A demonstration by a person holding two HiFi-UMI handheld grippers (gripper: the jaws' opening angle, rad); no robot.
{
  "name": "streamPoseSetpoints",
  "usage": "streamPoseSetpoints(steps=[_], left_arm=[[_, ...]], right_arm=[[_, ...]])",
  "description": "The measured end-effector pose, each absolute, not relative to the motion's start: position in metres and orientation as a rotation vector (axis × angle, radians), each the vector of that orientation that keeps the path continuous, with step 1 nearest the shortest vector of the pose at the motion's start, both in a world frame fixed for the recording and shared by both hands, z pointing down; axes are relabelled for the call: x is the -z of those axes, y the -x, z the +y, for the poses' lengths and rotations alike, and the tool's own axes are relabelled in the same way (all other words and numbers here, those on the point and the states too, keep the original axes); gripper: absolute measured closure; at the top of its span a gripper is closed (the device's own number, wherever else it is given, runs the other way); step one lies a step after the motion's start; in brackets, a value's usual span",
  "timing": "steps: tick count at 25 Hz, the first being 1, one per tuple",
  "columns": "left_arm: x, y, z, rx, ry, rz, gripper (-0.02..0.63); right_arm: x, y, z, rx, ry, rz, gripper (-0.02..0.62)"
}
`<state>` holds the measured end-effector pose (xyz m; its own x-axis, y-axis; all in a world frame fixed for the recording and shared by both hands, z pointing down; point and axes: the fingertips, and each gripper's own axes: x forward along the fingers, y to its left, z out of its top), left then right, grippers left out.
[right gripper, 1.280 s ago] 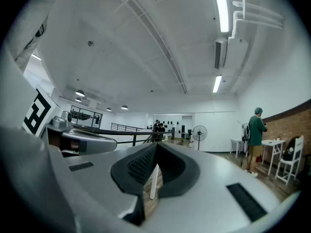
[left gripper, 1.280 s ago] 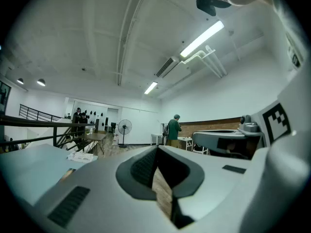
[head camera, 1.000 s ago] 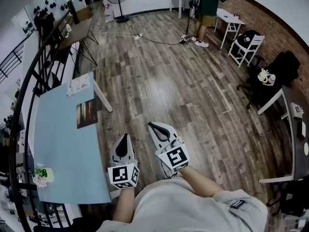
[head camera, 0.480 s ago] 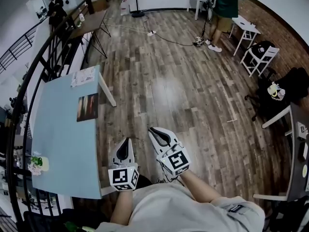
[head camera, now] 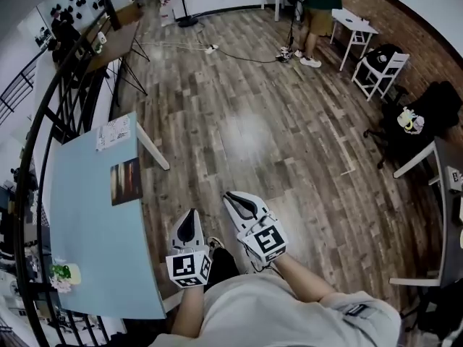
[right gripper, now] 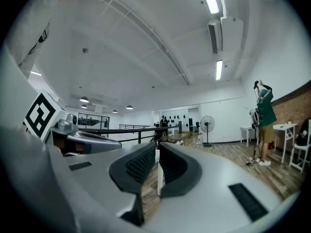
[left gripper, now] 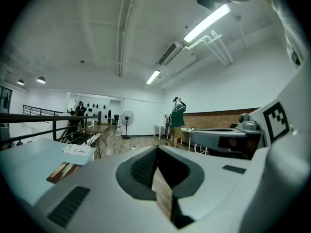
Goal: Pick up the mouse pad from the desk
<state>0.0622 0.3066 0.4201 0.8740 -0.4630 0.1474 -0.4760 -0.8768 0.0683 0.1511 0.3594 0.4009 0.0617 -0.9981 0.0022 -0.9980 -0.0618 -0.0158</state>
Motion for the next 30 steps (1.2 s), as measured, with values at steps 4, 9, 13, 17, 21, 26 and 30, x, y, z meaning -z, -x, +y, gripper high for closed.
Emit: streamPoseSetpoints(steps=[4, 9, 13, 17, 21, 26, 30], left_arm=[[-0.407, -0.086, 0.272, -0.176, -2.959, -0.683, 0.594], [-0.403, -0.102, 0.206, -0.152, -2.96, -0.657, 0.594], [-0.4, -0.101, 0.156, -0.14, -2.951, -0.653, 0.594], [-0.403, -0.094, 0.107, -0.122, -2.935, -0.683, 0.594], [-0.411, -0.08, 0.064, -0.117, -2.905, -0.749, 0.594], [-0.413, -0.063, 0.026, -0.091, -2.854, -0.829, 0.594], [-0.429, -0.048, -0.008, -0.135, -2.792, -0.928, 0.594]], right_arm=[[-0.387, -0.172, 0.328, 0.002, 2.302, 2.114, 0.565], [-0.381, -0.183, 0.264, -0.008, 2.323, 2.114, 0.563], [-0.386, -0.181, 0.21, 0.096, 2.249, 2.142, 0.56], [-0.388, -0.179, 0.157, 0.098, 2.242, 2.194, 0.554], [-0.4, -0.168, 0.115, 0.116, 2.219, 2.243, 0.55], [-0.41, -0.152, 0.069, 0.163, 2.131, 2.377, 0.548], [-0.413, -0.143, 0.033, 0.168, 2.063, 2.442, 0.54]])
